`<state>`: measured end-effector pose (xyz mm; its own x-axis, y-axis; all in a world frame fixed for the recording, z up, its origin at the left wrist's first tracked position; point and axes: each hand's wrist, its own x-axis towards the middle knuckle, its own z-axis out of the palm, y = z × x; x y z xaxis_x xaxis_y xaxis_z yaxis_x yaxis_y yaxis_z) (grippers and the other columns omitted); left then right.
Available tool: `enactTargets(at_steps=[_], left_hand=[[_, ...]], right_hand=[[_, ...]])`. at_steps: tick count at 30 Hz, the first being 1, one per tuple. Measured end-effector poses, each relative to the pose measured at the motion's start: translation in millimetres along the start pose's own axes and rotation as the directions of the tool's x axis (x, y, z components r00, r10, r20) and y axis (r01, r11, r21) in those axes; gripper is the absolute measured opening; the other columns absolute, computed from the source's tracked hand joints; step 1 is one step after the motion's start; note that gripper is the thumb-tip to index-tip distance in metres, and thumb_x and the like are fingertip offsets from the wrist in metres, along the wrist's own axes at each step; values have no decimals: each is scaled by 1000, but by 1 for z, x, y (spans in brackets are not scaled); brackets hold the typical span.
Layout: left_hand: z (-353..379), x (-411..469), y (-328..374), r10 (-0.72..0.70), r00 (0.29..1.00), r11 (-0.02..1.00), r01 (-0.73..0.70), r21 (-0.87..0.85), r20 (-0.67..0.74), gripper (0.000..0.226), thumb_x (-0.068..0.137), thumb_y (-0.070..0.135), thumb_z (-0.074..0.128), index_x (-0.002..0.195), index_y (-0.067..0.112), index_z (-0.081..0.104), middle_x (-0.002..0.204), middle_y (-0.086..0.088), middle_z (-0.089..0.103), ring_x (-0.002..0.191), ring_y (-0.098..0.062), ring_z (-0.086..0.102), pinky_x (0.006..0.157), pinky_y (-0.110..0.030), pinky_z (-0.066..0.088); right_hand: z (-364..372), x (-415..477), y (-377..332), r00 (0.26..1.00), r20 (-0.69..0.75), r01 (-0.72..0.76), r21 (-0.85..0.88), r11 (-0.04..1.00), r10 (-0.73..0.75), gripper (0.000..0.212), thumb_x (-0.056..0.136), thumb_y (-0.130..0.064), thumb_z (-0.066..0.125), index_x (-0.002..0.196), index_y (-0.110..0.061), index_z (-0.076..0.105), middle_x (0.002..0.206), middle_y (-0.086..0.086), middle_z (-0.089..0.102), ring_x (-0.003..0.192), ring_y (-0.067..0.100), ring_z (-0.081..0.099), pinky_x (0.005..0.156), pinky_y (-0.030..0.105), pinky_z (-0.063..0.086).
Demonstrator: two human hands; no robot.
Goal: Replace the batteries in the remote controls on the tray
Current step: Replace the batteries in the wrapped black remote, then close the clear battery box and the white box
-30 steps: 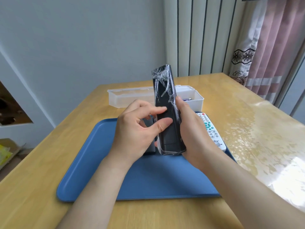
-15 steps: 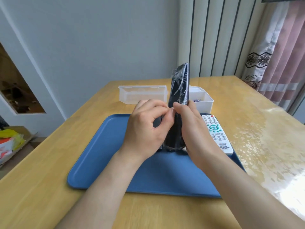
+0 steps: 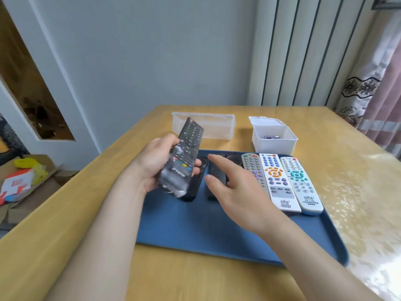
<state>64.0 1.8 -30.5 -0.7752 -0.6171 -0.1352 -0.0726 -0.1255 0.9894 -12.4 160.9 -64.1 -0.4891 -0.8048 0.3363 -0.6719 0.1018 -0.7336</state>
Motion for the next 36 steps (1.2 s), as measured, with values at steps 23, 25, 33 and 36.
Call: enactTargets(at_steps=[23, 25, 33, 36], left_hand=[[-30, 25, -33, 216, 963, 562, 13, 827, -162, 43, 86, 8, 41, 105, 35, 69, 106, 1, 67, 85, -28, 62, 68, -27, 44], [-29, 29, -27, 270, 945, 597, -13, 802, -186, 39, 88, 10, 42, 100, 36, 68, 101, 4, 67, 72, -22, 58, 60, -25, 40], [-36, 111, 31, 361, 865, 891, -210, 403, -347, 24, 86, 27, 46, 74, 28, 66, 87, 7, 66, 99, -23, 62, 92, -41, 52], [-42, 163, 35, 265, 865, 948, -152, 281, -427, 21, 90, 27, 47, 75, 20, 60, 85, -2, 58, 89, -22, 54, 80, -34, 46]], right_hand=[[22, 0, 9, 978, 205, 115, -652, 750, 28, 33, 101, -43, 29, 125, -34, 50, 131, -16, 52, 138, 9, 34, 110, 53, 14], [9, 6, 4, 979, 201, 84, -559, 825, 36, 30, 101, -42, 35, 124, -34, 52, 126, -19, 55, 130, 6, 41, 109, 45, 21], [-66, 118, 29, 874, -62, -441, 309, 842, 481, 37, 99, -30, 52, 126, -5, 57, 125, 24, 60, 107, 23, 58, 100, 46, 47], [-72, 162, 54, 744, 26, -584, 510, 631, 668, 42, 99, -42, 49, 125, -9, 50, 139, 22, 49, 118, 33, 54, 93, 41, 47]])
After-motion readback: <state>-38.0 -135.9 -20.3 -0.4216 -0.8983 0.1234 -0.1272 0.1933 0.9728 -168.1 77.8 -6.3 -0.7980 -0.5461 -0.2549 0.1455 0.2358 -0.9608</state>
